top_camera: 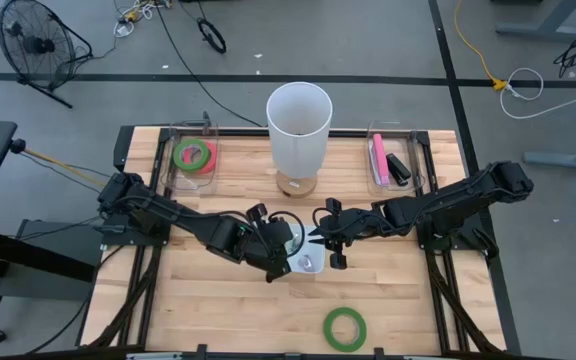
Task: Pick and place Stapler, Stapler remover, tape
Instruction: Put the green tape into the left transparent bin
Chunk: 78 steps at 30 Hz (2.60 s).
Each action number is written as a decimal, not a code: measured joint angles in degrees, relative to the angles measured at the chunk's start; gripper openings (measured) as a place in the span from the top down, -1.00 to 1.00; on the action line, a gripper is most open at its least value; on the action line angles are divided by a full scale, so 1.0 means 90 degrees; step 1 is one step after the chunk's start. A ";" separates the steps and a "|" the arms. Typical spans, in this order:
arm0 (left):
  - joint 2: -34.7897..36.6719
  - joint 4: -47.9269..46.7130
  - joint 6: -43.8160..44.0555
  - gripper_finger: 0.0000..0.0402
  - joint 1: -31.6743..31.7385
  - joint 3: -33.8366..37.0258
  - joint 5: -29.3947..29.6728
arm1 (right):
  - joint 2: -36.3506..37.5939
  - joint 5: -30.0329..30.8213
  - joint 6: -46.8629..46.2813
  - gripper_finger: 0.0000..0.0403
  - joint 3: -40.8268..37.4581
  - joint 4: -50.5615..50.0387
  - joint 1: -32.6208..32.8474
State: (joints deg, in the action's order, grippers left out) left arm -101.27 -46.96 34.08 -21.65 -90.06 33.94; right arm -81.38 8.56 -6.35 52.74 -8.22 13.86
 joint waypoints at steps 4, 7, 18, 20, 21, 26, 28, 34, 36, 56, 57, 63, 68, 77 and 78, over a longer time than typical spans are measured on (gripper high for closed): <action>0.0000 -0.0009 -0.0715 0.65 0.0000 0.0000 0.0099 | 0.0038 -0.0105 -0.0003 0.60 0.0001 -0.0089 0.0001; 0.0040 -0.0134 -0.0848 0.66 -0.0020 0.0003 0.0112 | 0.0219 -0.0488 -0.0155 0.60 -0.0001 -0.0388 0.0001; 0.0687 -0.0453 -0.1665 0.74 -0.0029 0.0007 0.0806 | 0.0996 -0.1058 -0.1170 0.60 -0.0001 -0.1143 0.0408; 0.0804 -0.0622 -0.1712 0.74 -0.0058 0.0007 0.0911 | 0.0996 -0.1061 -0.1342 0.60 -0.0001 -0.1168 0.0684; 0.0865 -0.0733 -0.1708 0.74 -0.0085 0.0007 0.1029 | 0.0996 -0.1051 -0.1449 0.60 -0.0001 -0.1165 0.0832; 0.1297 -0.1244 -0.1711 0.74 -0.0233 0.0038 0.1553 | 0.0996 -0.0442 -0.2103 0.60 0.0001 -0.1153 0.1722; 0.1514 -0.1272 -0.1712 0.74 -0.0309 0.0110 0.1577 | 0.0996 -0.0154 -0.2298 0.60 -0.0001 -0.1154 0.2087; 0.2475 -0.0911 -0.1616 0.74 -0.0649 0.1026 0.1614 | 0.0991 0.0675 -0.2853 0.60 -0.0001 -0.1096 0.2916; 0.2765 -0.0483 -0.1502 0.74 -0.0762 0.1479 0.1403 | 0.0892 0.0827 -0.3061 0.60 0.0001 -0.1075 0.3124; 0.3123 0.1627 -0.1596 0.74 -0.1083 0.2939 0.1250 | -0.0881 -0.0573 -0.5981 0.48 -0.0001 -0.1073 0.3642; 0.3123 0.1627 -0.1597 0.74 -0.1081 0.2939 0.1250 | -0.0938 -0.0566 -0.5982 0.44 -0.0001 -0.1078 0.3640; 0.3123 0.1624 -0.1595 0.74 -0.1078 0.2939 0.1250 | -0.1478 -0.0618 -0.6157 0.11 -0.0001 -0.1016 0.3637; 0.3123 0.1617 -0.1595 0.74 -0.1078 0.2939 0.1250 | -0.1790 -0.0775 -0.6220 -0.13 0.0007 -0.0780 0.3636; 0.3123 0.1621 -0.1595 0.74 -0.1076 0.2939 0.1250 | -0.1790 -0.0809 -0.6185 -0.23 0.0011 -0.0774 0.3617; 0.3123 0.1621 -0.1595 0.74 -0.1076 0.2939 0.1250 | -0.1781 -0.0820 -0.6138 -0.22 0.0010 -0.0778 0.3586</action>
State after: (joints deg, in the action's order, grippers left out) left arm -73.17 -32.37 19.73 -31.33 -63.61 45.19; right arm -97.41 1.17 -61.60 52.83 -15.22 46.13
